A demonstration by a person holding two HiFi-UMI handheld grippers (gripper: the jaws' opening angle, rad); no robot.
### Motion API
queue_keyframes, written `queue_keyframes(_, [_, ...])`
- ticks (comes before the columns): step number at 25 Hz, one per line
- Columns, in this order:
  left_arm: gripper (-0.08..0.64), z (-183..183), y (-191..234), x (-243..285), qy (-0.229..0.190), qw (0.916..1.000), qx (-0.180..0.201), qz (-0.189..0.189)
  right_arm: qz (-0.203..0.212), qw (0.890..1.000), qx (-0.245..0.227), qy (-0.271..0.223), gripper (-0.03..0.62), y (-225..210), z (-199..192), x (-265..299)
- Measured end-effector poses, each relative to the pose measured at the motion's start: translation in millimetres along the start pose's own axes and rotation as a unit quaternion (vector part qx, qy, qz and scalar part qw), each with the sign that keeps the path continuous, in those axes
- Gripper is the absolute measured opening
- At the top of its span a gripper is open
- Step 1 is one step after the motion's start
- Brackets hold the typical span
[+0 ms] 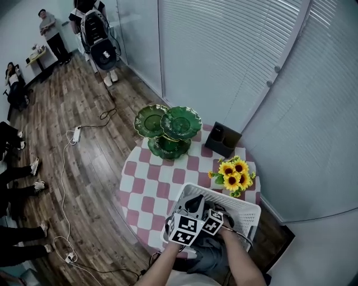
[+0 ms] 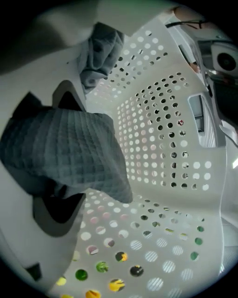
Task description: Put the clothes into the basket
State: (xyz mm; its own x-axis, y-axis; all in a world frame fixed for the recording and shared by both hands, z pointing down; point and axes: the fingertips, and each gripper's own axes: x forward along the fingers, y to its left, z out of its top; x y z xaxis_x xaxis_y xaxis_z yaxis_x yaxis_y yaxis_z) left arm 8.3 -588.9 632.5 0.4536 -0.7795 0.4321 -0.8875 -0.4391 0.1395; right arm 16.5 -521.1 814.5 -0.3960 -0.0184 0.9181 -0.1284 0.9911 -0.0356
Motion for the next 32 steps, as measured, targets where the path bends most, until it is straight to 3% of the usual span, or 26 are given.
queue_keyframes(12, [0.014,-1,-6,-18,-0.015,0.9996,-0.005,0.022,-0.074,0.993,0.051,-0.073,0.495,-14,17,-61])
queue_keyframes(20, [0.015,1,-15,-16,-0.019,0.9997,-0.005,0.011,-0.067,0.991,0.076,-0.091,0.495,-10,13,-88])
queue_keyframes(23, [0.014,-4,-13,-17,-0.010,0.9997,0.007,0.019,-0.113,0.976,0.127,-0.135,0.494,-16,11,-115])
queue_keyframes(27, [0.014,11,-10,-13,-0.022,0.9995,0.005,0.020,-0.205,0.940,0.195,-0.192,0.494,-46,-2,-166])
queue_keyframes(32, [0.014,17,-7,-18,-0.024,0.9993,0.007,0.029,-0.248,0.913,0.231,-0.228,0.492,-47,-12,-201])
